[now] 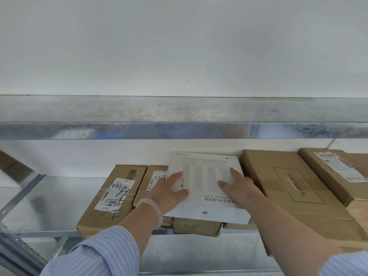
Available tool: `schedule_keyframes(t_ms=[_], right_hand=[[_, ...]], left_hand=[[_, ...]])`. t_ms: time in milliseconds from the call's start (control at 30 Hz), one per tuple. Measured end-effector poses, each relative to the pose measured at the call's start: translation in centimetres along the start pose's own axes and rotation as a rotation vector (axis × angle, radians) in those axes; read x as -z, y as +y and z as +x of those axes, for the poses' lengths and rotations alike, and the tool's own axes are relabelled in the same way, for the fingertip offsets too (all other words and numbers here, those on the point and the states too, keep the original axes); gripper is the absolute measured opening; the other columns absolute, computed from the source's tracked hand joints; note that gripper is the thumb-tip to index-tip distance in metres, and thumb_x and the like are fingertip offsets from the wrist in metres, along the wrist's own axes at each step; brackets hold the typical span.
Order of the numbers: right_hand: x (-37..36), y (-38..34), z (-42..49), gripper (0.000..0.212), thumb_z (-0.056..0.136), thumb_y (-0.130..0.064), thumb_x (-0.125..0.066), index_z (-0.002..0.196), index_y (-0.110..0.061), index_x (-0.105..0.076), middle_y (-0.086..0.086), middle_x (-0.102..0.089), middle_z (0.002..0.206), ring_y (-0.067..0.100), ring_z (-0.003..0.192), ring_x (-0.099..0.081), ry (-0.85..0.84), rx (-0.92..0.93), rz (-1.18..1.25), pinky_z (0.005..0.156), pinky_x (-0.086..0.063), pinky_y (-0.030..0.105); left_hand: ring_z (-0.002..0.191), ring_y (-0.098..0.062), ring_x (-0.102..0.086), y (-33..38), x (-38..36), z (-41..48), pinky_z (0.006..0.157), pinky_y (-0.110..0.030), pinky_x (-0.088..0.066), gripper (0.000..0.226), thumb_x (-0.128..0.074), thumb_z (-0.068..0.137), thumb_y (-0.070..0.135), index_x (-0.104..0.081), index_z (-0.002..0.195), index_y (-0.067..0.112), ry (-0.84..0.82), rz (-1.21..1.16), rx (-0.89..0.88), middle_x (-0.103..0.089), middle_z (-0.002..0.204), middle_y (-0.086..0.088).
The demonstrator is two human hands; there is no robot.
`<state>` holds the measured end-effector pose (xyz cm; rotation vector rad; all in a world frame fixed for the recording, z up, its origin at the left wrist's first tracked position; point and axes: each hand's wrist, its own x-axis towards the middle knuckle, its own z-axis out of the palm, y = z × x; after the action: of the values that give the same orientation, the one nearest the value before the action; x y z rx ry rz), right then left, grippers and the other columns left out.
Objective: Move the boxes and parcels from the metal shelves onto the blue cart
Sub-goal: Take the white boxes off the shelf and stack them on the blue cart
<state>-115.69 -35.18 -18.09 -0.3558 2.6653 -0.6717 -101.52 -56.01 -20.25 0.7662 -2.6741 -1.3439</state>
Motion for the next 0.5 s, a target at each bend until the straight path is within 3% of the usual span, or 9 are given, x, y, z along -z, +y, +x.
schedule_keyframes(t_ms=[133, 333, 500], right_hand=[[0.0, 0.0, 0.0, 0.083, 0.082, -0.071, -0.047, 0.151, -0.044, -0.009, 0.009, -0.030, 0.142, 0.029, 0.114, -0.050, 0.010, 0.009, 0.015, 0.091, -0.045, 0.038], [0.2, -0.5, -0.7, 0.091, 0.075, -0.078, -0.048, 0.150, -0.044, -0.011, 0.006, -0.035, 0.133, 0.022, 0.093, -0.054, 0.027, 0.054, 0.001, 0.081, -0.050, 0.036], [0.1, -3.2, -1.5, 0.097, 0.068, -0.085, -0.046, 0.149, -0.045, -0.010, 0.006, -0.035, 0.137, 0.025, 0.104, -0.056, 0.044, 0.180, -0.033, 0.085, -0.053, 0.039]], left_hand=[[0.121, -0.018, -0.047, 0.7, 0.2, 0.9, 0.103, -0.038, -0.041, 0.086, -0.062, 0.072, 0.064, -0.021, 0.146, 0.049, -0.019, -0.041, 0.034, -0.037, 0.142, 0.007], [0.125, -0.018, -0.045, 0.3, 0.1, 0.3, 0.106, -0.040, -0.039, 0.091, -0.067, 0.069, 0.067, -0.024, 0.147, 0.046, 0.063, -0.068, 0.036, -0.041, 0.143, 0.008], [0.121, -0.016, -0.047, -0.5, 2.4, -1.7, 0.100, -0.033, -0.040, 0.089, -0.063, 0.067, 0.069, -0.026, 0.145, 0.048, 0.208, -0.046, 0.035, -0.041, 0.141, 0.010]])
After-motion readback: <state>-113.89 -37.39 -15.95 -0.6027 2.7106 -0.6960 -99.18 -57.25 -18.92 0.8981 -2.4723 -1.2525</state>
